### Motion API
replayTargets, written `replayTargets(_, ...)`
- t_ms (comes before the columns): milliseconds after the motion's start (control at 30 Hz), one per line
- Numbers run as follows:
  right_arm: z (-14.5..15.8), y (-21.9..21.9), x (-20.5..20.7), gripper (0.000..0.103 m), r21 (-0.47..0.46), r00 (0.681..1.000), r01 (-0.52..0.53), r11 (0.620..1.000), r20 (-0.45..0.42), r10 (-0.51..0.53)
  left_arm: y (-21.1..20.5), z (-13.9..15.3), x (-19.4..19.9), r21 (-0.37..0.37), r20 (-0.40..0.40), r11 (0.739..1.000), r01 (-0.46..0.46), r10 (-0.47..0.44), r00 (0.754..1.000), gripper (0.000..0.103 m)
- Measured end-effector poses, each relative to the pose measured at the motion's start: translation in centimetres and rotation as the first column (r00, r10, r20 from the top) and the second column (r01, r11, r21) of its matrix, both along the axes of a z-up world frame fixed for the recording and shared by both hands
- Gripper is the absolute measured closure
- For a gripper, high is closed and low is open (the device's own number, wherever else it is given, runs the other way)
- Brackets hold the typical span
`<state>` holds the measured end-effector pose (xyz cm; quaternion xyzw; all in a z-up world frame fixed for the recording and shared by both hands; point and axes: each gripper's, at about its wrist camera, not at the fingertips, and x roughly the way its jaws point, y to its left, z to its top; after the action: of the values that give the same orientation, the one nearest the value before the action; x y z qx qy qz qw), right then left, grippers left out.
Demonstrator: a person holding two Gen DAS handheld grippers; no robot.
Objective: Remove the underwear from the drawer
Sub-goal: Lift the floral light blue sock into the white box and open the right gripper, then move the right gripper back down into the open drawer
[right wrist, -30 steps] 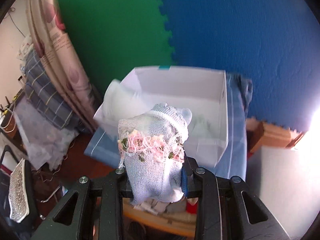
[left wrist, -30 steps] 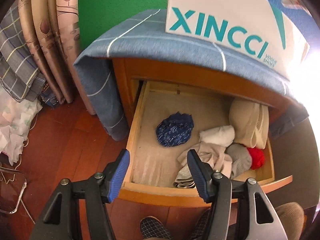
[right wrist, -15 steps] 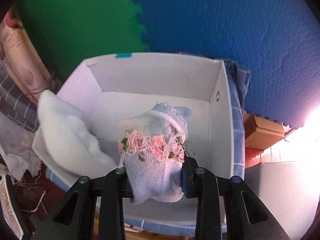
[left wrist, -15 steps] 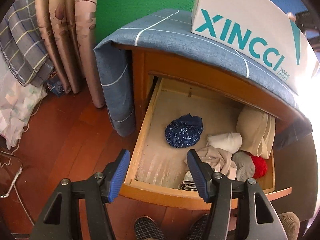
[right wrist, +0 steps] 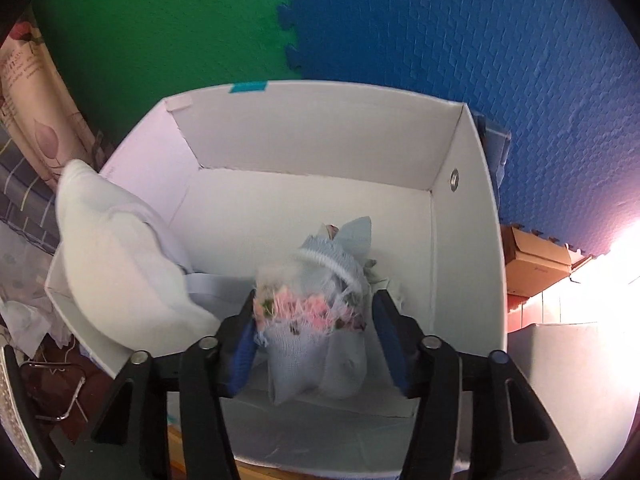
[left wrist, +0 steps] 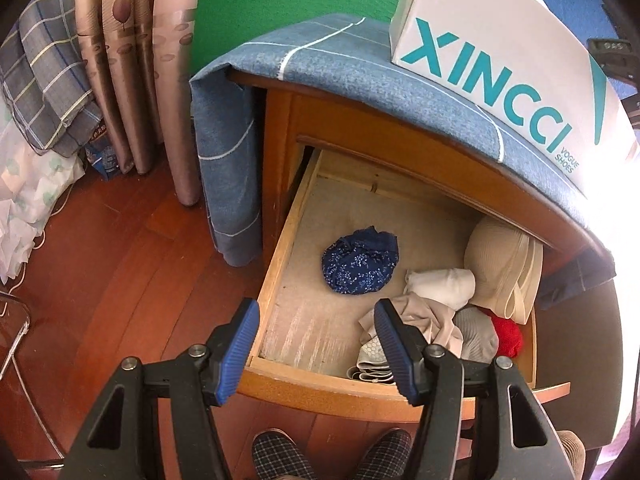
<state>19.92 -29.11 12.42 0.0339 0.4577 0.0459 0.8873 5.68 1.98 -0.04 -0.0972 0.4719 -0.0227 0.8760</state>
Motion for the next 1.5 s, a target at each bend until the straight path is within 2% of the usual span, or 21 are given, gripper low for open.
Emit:
replayTargets(100,1.6,-0.1,-1.4,0.038,-0.001,0.999,0.0,1.0,0.047,0.0,0.1,0.0,0.0,-0.009,-0.002,1.0,-0.005,0.005,1.0,0.042)
replayTargets(233,3.1,-0.4,-4.6,0.038,0.028,0.995,-0.033,0.999,0.092,0.03,0.3,-0.1,0.0,-0.02,-0.003,1.0,-0.014,0.014,1.0,0.042)
replayTargets(333,3.1,-0.6,-7.7,0.037,0.035,0.992,-0.058,0.998,0.113,0.053,0.2,0.0,0.0,-0.02,0.0,1.0,-0.015,0.015,1.0,0.042)
replayTargets(500,0.7,-1.4,-13.2,0.03,0.06,0.989,-0.077,0.995,0.132,0.069,0.3,0.0,0.0,-0.025,-0.001,1.0,-0.017,0.017,1.0,0.042)
replayTargets(633,-3.4,-1.5,-15.5,0.029,0.039,0.992,-0.096,0.995,0.082,0.093,0.5,-0.1,0.1,-0.03,-0.007,0.999,-0.025,0.025,1.0,0.042)
replayTargets(800,-10.7,-0.7,-15.6,0.028,0.008,0.989,-0.136,0.991,-0.051,0.136,0.5,-0.1,0.1,-0.033,-0.008,0.999,-0.029,0.029,1.0,0.042)
replayTargets(933,-14.4,-0.4,-14.6,0.028,0.01,0.991,-0.087,0.996,-0.103,0.087,0.5,-0.2,0.2,-0.035,-0.011,0.999,-0.029,0.028,1.0,0.042)
replayTargets(1067,-16.4,-0.8,-13.8,0.026,0.05,0.995,0.049,0.998,-0.093,-0.044,0.6,-0.3,0.2,-0.044,-0.014,0.999,-0.031,0.031,0.999,0.042)
replayTargets(1200,-17.8,-1.0,-13.0,0.026,0.072,0.988,0.122,0.99,-0.099,-0.114,0.9,-0.3,0.3,-0.062,-0.016,0.997,-0.038,0.037,0.999,0.042)
replayTargets(1267,-18.6,-1.0,-12.4,0.026,0.078,0.986,0.125,0.989,-0.121,-0.115,1.0,-0.4,0.3,-0.07,-0.017,0.997,-0.042,0.041,0.999,0.042)
replayTargets(1333,-18.8,-0.4,-11.9,0.026,0.045,0.987,0.101,0.994,-0.133,-0.094,1.1,-0.4,0.3,-0.076,-0.018,0.996,-0.043,0.042,0.999,0.042)
replayTargets(1500,-18.9,0.1,-11.1,0.026,-0.015,0.991,0.065,0.998,-0.12,-0.067,1.3,-0.5,0.3,-0.089,-0.018,0.995,-0.051,0.05,0.999,0.042)
